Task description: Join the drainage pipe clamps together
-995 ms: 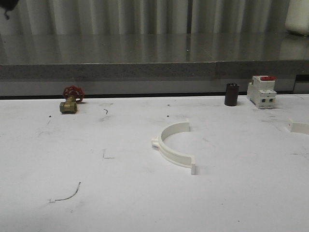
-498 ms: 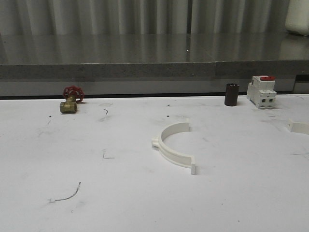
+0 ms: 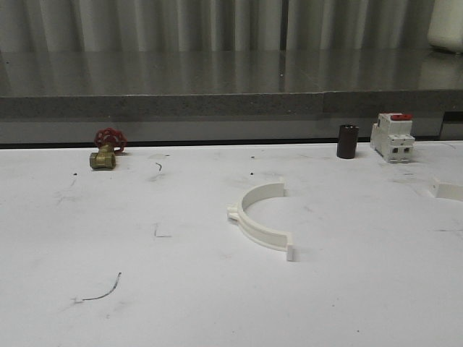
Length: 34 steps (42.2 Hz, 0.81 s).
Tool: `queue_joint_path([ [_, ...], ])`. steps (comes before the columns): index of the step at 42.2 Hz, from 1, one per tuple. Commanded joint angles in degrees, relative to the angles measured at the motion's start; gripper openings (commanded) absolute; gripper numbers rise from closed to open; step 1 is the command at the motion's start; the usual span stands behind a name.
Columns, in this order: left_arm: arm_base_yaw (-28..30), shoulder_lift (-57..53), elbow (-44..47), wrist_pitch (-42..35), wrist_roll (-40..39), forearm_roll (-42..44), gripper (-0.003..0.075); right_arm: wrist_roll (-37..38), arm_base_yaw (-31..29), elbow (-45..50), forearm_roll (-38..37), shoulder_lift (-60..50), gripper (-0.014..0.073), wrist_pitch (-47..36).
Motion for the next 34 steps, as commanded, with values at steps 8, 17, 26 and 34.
queue_joint_path([
  [8, 0.11, 0.01, -1.58, -3.71, -0.12, -0.38, 0.0344, -0.17, -0.45, -9.63, -3.65, 2.3, 0.0472, 9.85],
  [17, 0.11, 0.01, -1.58, -3.71, -0.12, -0.38, 0.0344, -0.17, -0.45, -14.16, -3.65, 9.49, 0.0472, 16.68],
  [26, 0.11, 0.01, -1.58, -3.71, -0.12, -0.38, 0.0344, -0.87, -3.49, -18.37, -2.38, 20.32, 0.0472, 15.57],
  [34, 0.11, 0.01, -1.58, -3.71, -0.12, -0.38, 0.0344, -7.43, -10.74, -22.64, 3.43, 30.32, 0.0471, 13.77],
])
